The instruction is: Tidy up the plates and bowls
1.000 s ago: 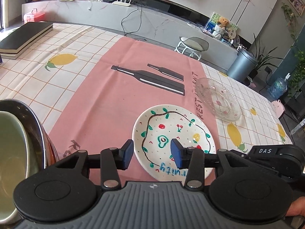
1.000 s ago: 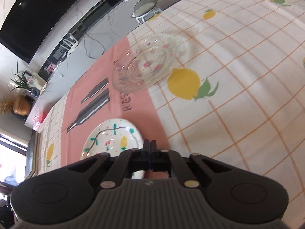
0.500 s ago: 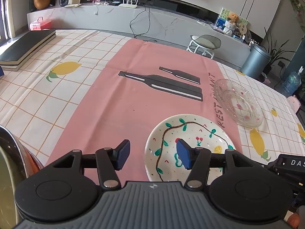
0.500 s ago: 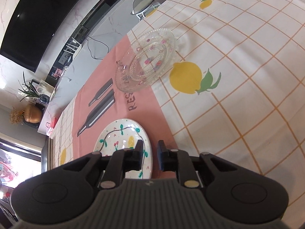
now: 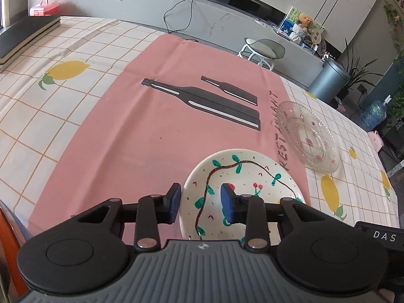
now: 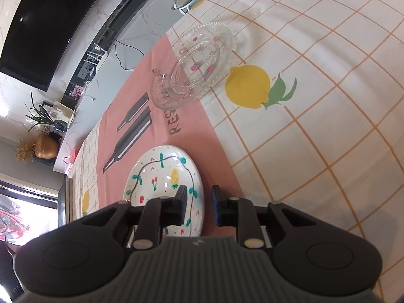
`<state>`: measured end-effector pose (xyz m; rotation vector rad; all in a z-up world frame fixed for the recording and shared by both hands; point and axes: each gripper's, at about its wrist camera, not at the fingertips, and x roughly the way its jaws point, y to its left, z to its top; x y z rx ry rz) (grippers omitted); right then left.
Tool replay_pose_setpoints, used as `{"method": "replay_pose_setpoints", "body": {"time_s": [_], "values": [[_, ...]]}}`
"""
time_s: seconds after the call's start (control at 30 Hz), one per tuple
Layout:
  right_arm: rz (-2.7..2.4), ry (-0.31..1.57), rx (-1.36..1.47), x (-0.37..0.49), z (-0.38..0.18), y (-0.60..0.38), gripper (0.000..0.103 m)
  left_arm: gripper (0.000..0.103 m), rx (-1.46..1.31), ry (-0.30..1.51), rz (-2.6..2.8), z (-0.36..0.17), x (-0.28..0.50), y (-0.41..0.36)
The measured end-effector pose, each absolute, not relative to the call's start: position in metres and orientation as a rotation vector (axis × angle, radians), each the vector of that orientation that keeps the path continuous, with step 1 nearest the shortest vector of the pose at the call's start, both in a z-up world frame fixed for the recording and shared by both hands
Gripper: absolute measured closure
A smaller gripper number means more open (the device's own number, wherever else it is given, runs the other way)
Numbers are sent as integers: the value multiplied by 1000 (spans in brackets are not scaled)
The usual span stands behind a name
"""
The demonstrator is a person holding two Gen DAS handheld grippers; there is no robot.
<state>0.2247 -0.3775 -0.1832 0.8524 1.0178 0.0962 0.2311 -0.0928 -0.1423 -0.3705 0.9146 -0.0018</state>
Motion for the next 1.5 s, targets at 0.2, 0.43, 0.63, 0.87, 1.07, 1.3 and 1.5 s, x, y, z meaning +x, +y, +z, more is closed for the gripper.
{"method": "replay_pose_setpoints", "body": {"time_s": [0.2, 0.43, 0.63, 0.87, 1.07, 1.3, 1.5], "values": [[55, 980, 909, 232, -186, -390, 86, 67, -482, 908, -44, -147, 233, -86], [134, 1053, 1051, 234, -201, -417, 89, 67, -660, 919, -71, -155, 231, -62], [207, 1086, 1097, 238, -213, -428, 101, 75, -656, 919, -65, -155, 234, -68], [187, 1059, 1122, 233, -215, -439, 99, 78, -808, 927, -74, -165, 230, -63], [179, 1046, 1104, 231, -211, -439, 97, 81, -623, 908, -41, -155, 230, -86], [164, 1019, 944, 232, -197, -423, 99, 93, -590, 891, -28, -152, 225, -87], [155, 1019, 1009, 229, -202, -430, 99, 96, -597, 848, -49, -141, 220, -85]]}}
